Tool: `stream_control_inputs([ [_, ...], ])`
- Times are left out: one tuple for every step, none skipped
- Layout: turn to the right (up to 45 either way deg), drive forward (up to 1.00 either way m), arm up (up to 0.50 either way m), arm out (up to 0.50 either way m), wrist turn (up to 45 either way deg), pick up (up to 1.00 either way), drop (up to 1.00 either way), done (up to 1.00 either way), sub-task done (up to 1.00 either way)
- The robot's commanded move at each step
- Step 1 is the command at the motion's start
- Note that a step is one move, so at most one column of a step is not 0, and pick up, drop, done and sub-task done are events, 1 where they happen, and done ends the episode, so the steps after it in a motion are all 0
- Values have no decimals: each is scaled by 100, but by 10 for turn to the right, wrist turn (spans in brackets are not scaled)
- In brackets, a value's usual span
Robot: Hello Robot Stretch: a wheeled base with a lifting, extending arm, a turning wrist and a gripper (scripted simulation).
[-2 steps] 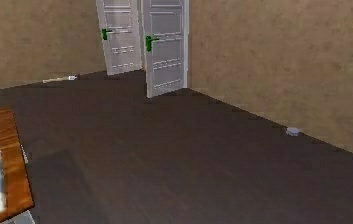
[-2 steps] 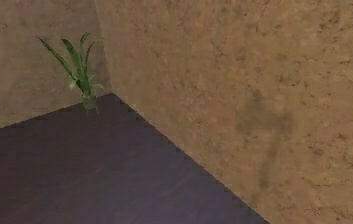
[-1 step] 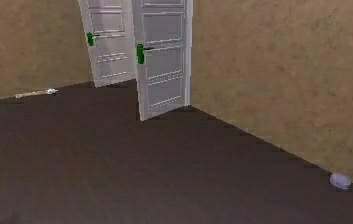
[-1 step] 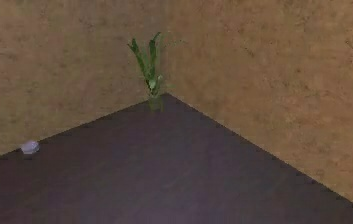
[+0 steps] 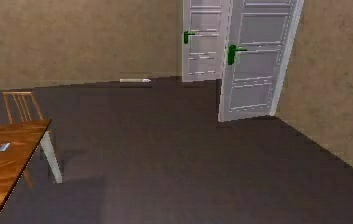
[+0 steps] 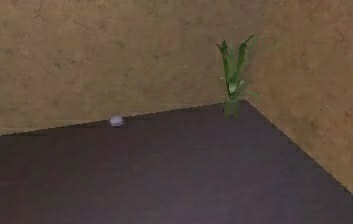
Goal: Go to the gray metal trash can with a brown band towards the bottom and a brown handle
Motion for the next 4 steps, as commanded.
stream_control_inputs([
  [0, 100, 0, 0, 0, 0, 0, 0, 0],
  [-30, 0, 0, 0, 0, 0, 0, 0, 0],
  [0, 100, 0, 0, 0, 0, 0, 0, 0],
  [0, 60, 0, 0, 0, 0, 0, 0, 0],
])
